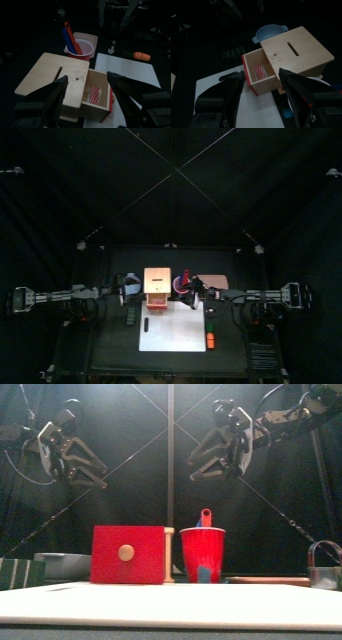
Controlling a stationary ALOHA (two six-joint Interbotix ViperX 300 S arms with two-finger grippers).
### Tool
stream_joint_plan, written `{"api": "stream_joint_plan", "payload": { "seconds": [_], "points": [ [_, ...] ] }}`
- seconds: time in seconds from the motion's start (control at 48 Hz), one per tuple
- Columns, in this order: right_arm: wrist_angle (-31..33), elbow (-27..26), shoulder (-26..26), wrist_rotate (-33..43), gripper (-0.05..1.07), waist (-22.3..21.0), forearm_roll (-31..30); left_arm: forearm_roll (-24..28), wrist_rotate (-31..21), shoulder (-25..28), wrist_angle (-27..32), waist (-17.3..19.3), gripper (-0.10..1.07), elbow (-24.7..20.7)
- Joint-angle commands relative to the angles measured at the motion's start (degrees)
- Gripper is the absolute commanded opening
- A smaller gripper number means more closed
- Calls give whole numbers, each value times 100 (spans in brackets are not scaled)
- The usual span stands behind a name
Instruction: Close drawer
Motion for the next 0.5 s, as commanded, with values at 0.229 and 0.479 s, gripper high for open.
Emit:
{"api": "stream_joint_plan", "payload": {
  "seconds": [0.229,0.479],
  "points": [
    [-185,-202,325,26,91,132,-316,-211,-26,70,202,668,96,-694],
    [-185,-519,809,62,89,624,-193,-413,18,984,2276,984,95,-1986]
  ]
}}
